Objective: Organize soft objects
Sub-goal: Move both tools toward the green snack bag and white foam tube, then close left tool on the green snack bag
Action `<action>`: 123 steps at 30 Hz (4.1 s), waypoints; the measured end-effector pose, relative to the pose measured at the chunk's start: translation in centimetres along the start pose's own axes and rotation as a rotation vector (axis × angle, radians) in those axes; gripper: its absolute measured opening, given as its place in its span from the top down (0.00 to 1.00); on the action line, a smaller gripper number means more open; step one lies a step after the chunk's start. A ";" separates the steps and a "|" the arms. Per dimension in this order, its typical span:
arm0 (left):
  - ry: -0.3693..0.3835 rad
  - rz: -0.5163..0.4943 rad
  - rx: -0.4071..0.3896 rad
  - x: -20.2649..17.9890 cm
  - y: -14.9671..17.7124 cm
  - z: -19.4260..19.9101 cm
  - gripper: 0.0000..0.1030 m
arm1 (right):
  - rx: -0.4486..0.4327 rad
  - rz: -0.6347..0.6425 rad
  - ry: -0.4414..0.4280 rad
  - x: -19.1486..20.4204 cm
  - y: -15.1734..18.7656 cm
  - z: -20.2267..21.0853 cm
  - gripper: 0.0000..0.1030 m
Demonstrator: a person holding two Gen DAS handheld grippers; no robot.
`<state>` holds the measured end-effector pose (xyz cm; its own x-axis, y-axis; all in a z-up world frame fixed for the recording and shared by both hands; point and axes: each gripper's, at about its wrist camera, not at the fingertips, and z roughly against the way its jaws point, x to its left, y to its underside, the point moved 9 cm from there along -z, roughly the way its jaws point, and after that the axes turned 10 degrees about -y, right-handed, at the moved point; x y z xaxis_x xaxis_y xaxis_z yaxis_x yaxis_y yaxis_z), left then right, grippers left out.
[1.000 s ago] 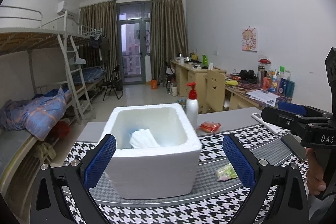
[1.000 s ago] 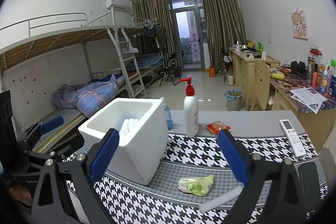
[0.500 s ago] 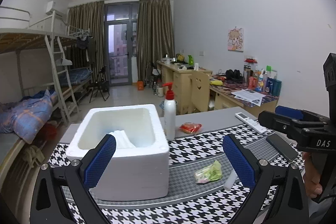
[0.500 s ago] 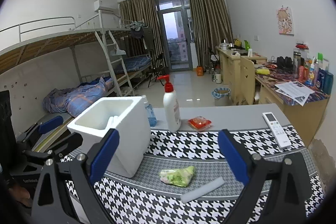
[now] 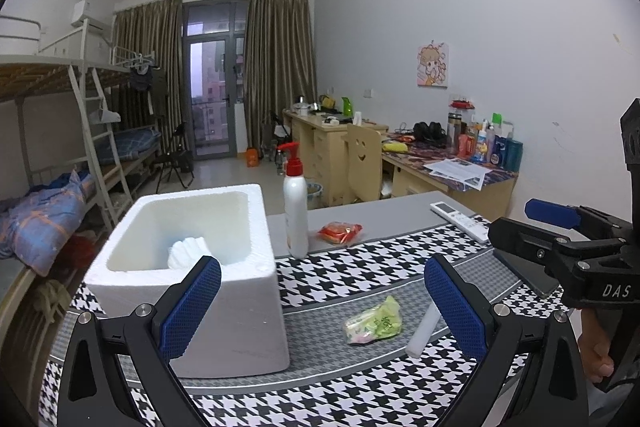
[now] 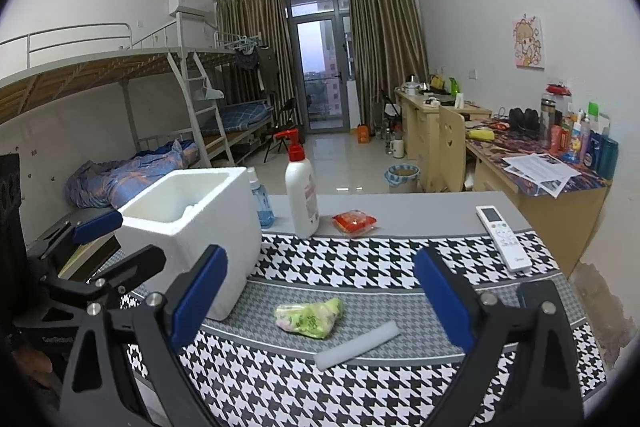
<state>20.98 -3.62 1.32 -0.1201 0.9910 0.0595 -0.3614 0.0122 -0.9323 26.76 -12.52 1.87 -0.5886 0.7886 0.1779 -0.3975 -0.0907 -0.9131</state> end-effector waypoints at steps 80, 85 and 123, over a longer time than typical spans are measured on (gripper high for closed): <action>0.113 -0.148 0.280 -7.7 7.9 -12.1 0.05 | 0.252 -0.170 0.078 -9.5 9.6 -5.7 0.06; 0.141 -0.161 0.324 -8.5 8.9 -13.0 0.15 | 0.266 -0.170 0.067 -9.7 9.8 -5.9 0.06; 0.165 -0.198 0.349 -8.0 9.6 -11.9 0.66 | 0.306 -0.160 0.047 -7.6 10.6 -7.0 0.06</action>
<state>29.47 -9.88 -12.38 0.1220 0.9825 0.1405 -0.6572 0.1861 -0.7304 31.96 -15.19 -11.73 -0.4715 0.8342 0.2861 -0.6791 -0.1365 -0.7213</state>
